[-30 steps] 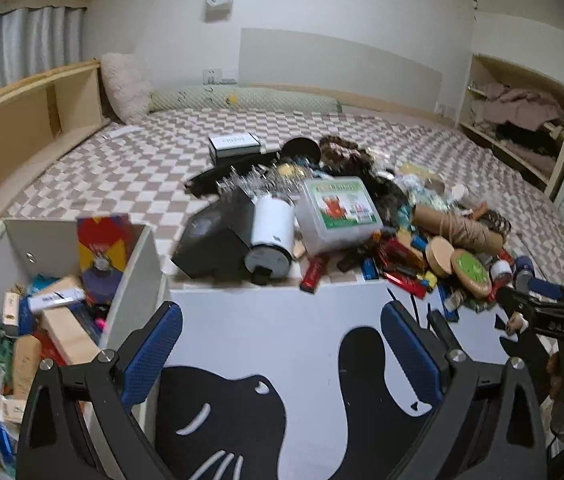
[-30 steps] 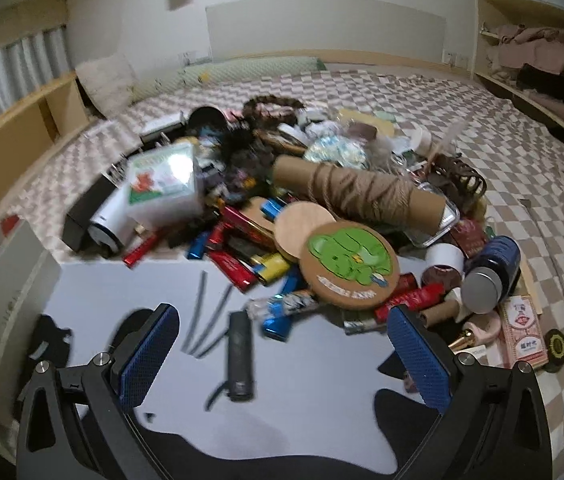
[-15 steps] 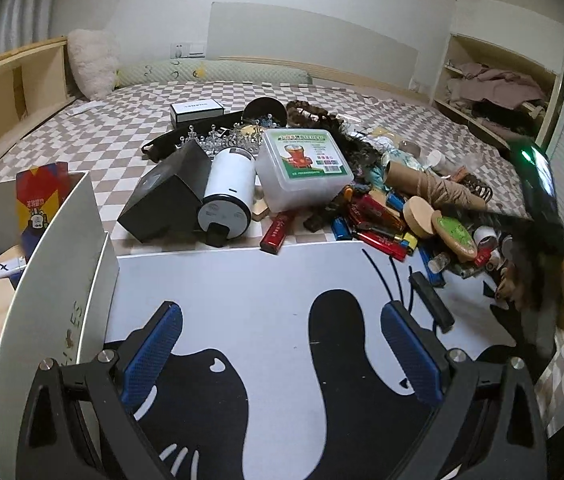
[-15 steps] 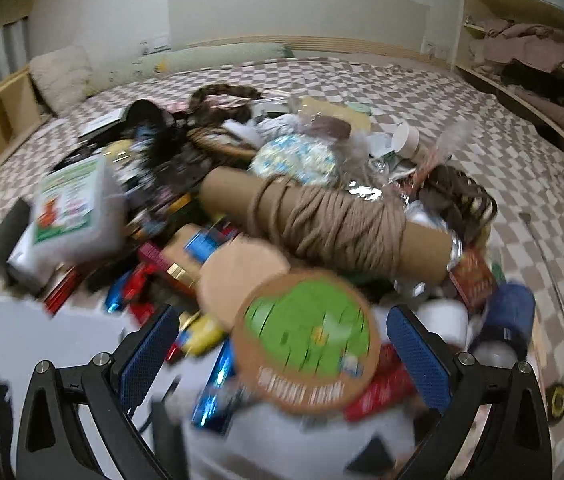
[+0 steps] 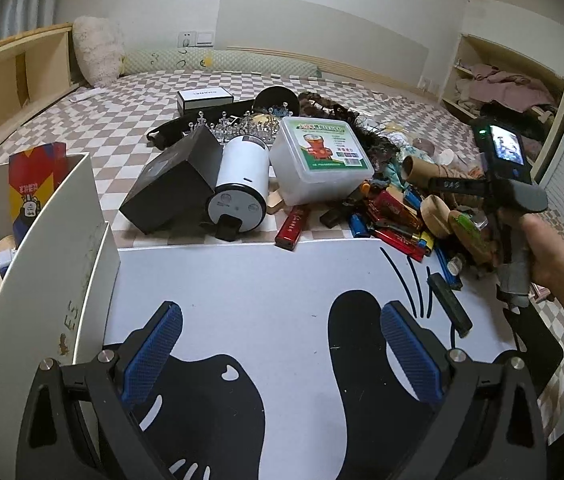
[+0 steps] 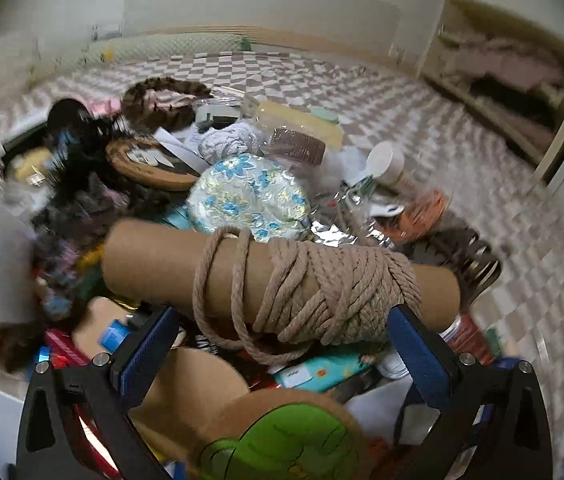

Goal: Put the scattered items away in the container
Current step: 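Move the right tool to the green BEST FRIEND cork coaster and grasp it, then lift the cork coaster with the right tool while the left tool grasps a black lighter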

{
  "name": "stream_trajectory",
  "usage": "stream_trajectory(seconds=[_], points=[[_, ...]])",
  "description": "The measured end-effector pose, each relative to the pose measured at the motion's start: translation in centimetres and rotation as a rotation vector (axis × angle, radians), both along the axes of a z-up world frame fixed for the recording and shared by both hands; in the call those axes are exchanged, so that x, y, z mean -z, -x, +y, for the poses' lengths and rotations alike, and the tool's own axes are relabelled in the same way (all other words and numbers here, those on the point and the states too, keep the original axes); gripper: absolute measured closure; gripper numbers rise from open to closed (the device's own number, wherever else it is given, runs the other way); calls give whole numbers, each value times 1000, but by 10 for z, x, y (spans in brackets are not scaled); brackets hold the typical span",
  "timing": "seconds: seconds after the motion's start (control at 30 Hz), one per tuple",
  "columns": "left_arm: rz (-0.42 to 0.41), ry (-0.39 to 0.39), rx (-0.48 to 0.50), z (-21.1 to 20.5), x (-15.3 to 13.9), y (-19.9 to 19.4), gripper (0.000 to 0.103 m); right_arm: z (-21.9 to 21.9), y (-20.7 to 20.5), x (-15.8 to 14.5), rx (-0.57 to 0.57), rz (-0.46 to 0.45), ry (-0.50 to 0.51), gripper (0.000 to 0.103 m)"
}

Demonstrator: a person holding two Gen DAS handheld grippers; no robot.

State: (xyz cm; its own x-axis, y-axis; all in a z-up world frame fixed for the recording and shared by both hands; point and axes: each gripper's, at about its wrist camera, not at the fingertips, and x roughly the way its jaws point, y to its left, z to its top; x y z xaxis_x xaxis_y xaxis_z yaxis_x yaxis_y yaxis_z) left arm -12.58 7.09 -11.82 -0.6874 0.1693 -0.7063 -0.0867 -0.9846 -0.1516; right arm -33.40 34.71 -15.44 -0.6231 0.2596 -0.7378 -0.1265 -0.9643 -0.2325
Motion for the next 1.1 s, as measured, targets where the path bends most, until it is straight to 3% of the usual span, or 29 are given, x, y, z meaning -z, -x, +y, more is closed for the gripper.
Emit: stream_trajectory(seconds=[0.03, 0.1, 0.2, 0.83, 1.03, 1.1], points=[[-2, -1, 2, 0, 0, 0, 3, -4, -2, 5, 3, 5, -35, 0], [-2, -2, 6, 1, -1, -1, 3, -1, -8, 11, 32, 3, 17, 0], [7, -7, 9, 1, -4, -4, 3, 18, -17, 31, 57, -118, 259, 0], [39, -32, 22, -4, -16, -21, 3, -48, -181, 41, -231, -223, 211, 0], [51, -33, 33, -5, -18, -29, 3, -47, -208, 31, -371, -275, 305, 0], [53, -32, 39, -4, -17, -30, 3, -34, -212, 22, -343, -253, 369, 0]])
